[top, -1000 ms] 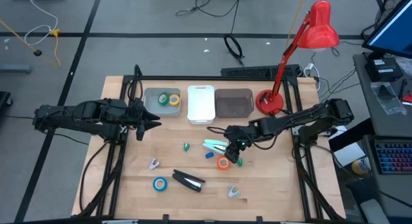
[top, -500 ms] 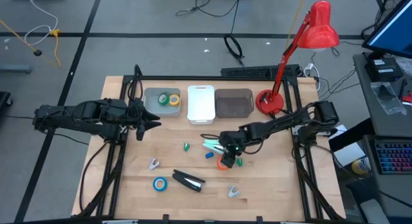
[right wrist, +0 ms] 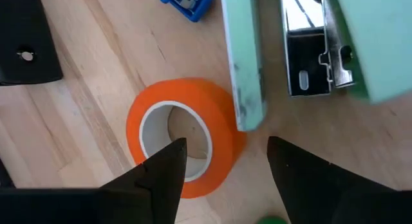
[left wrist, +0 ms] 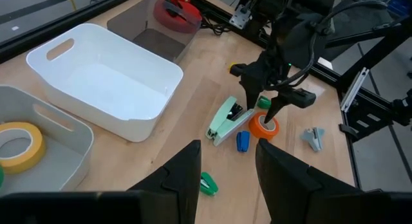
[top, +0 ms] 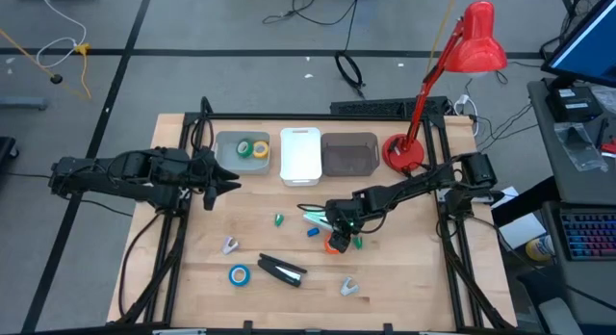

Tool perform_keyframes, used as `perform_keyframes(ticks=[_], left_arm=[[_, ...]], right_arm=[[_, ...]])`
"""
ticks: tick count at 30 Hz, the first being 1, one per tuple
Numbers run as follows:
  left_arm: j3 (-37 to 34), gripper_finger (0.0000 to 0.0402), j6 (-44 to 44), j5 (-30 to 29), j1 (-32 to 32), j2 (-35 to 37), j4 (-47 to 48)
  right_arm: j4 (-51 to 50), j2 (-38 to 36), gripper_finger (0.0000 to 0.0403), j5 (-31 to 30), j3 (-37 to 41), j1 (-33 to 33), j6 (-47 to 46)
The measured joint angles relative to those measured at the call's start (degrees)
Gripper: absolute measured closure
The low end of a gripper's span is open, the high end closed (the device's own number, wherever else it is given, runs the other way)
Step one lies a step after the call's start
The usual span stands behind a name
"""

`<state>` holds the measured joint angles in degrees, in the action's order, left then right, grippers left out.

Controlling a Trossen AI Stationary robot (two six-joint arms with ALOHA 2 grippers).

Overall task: Pick and place Stapler, Stapler remover, tape
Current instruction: Put the orange tape into the gray bin

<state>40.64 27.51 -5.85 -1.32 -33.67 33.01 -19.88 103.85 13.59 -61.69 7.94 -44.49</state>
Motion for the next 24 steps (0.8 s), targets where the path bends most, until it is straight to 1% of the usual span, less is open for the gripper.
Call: perform_keyframes(ticks=[5,8,12,18,20,24], left_arm=[[0.0,0.0252,0.0,0.0,0.0,0.0,0.0],[0.0,0.0252,0.0,0.0,0.0,0.0,0.0],[0.0,0.0252,0.2,0.0,0.0,0.0,0.0],[0.0,0.0252,2.5,0.0,0.0,0.0,-0.1],[0.0,0.0252,3.9,0.0,0.0,0.0,-0.1],[0.0,0.0252,7.4,0.0,0.0,0.0,-0.1]], right_arm=[[-0.3,0.0,0.0209,-0.6,0.0,0.0,-0.9],[-0.9,-0.2,0.023,-1.3,0.0,0.0,-1.3],[-1.5,-0.2,0.0273,-1.2,0.0,0.0,-2.1],[-1.9,-0.2,0.0351,2.2,0.1,0.0,-2.4],[-1.9,-0.5,0.037,3.4,0.1,0.0,-2.3],[-1.4,-2.3,0.037,4.8,0.1,0.0,-2.1]])
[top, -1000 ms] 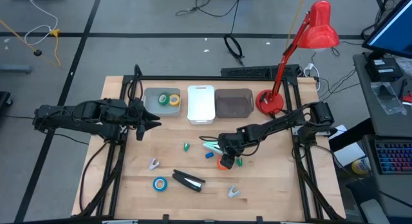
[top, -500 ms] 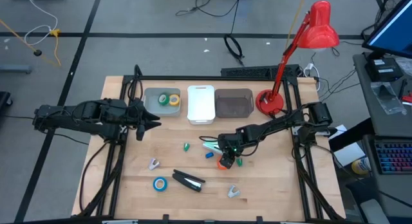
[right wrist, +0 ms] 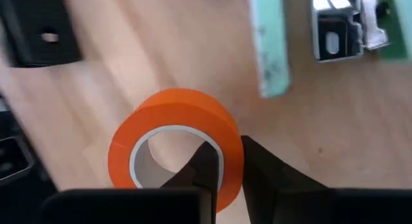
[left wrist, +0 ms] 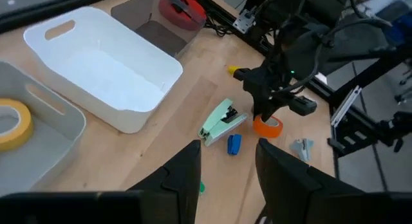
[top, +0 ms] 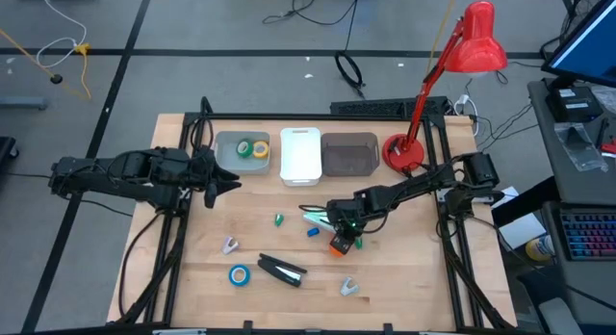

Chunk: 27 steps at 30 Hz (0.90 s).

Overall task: Pick and place Stapler, Stapler remover, tape
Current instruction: Put the orange tape into the gray bin

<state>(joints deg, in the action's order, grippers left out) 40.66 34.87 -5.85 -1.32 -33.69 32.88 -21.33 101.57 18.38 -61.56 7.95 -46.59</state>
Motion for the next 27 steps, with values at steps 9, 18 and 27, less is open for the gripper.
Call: perform_keyframes(ticks=[9,18,27], left_arm=[[0.0,0.0252,4.1,0.0,0.0,0.0,-0.5],[0.0,0.0252,4.5,6.9,0.0,-4.4,-12.3],[0.0,0.0252,-5.7,10.5,0.0,-17.5,-35.9]], right_arm=[[5.1,-11.9,0.0368,0.9,-0.1,-1.9,0.9],[30.2,-18.7,0.0369,-10.6,-0.2,-7.1,8.8],[45.8,-15.0,0.0369,-14.8,-0.2,-10.6,12.9]])
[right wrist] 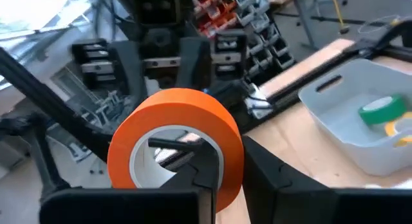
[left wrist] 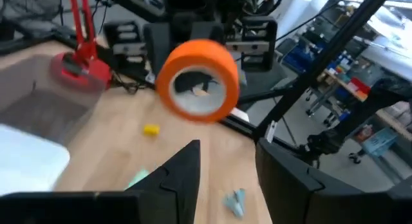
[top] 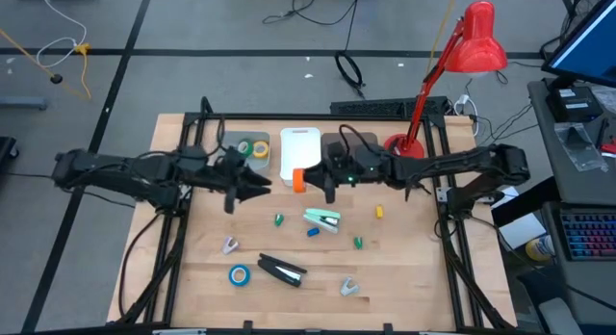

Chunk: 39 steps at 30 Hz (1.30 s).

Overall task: Pick and place Stapler, Stapler remover, tape
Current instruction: Put the orange tape into the gray bin

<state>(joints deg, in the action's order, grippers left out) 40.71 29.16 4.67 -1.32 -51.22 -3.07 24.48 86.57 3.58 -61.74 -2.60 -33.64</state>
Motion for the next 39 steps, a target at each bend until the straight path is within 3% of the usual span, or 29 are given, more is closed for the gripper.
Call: perform_keyframes(ticks=[6,18,39], left_arm=[[0.0,0.0252,0.4,1.3,0.3,-6.6,-9.5],[0.0,0.0252,4.1,1.8,2.5,-13.1,-18.0],[-0.1,0.0252,6.1,3.9,5.3,-18.6,-25.1]], right_arm=[[-0.6,0.8,0.0369,1.0,0.0,-1.1,-0.7],[-1.5,0.8,0.0369,2.1,0.0,-3.5,-1.2],[-2.8,1.3,0.0369,2.2,0.0,-4.2,-1.2]])
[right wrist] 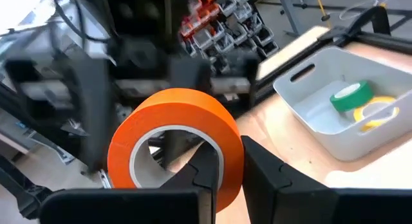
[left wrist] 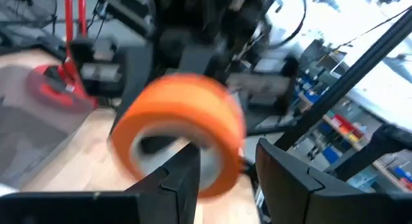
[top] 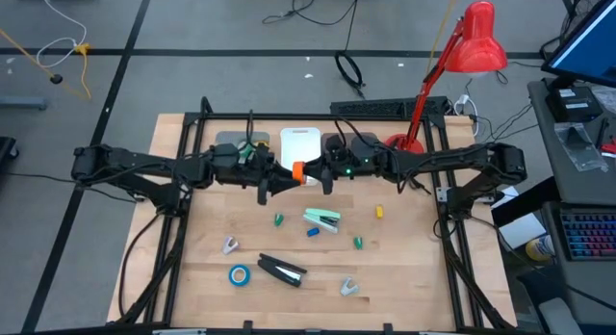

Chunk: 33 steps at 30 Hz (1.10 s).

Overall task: Pick and place Stapler, Stapler remover, tape
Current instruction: Put the orange tape into the gray bin

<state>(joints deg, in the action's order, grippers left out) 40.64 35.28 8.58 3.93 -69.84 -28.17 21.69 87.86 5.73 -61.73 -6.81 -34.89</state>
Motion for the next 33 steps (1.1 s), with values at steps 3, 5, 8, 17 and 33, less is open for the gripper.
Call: perform_keyframes(ticks=[3,5,8,17,33], left_arm=[[0.0,0.0262,1.5,0.1,0.5,-0.6,0.3],[0.0,0.028,1.7,0.1,0.8,-0.5,-0.1],[0.0,0.0323,1.7,0.6,1.0,-0.4,-0.5],[0.0,0.0366,1.1,2.2,0.9,-0.4,-0.5],[0.0,0.0366,-2.6,-6.1,4.0,8.3,36.1]], right_arm=[[-0.6,0.1,0.0369,0.0,0.0,0.0,-0.2],[-0.6,0.1,0.0369,0.0,0.0,0.0,-0.4],[-0.6,0.0,0.0368,-0.1,0.0,0.0,-0.3],[-0.4,0.0,0.0348,0.2,0.0,0.0,1.9],[-24.7,0.0,0.0243,14.5,0.0,-2.2,4.2]])
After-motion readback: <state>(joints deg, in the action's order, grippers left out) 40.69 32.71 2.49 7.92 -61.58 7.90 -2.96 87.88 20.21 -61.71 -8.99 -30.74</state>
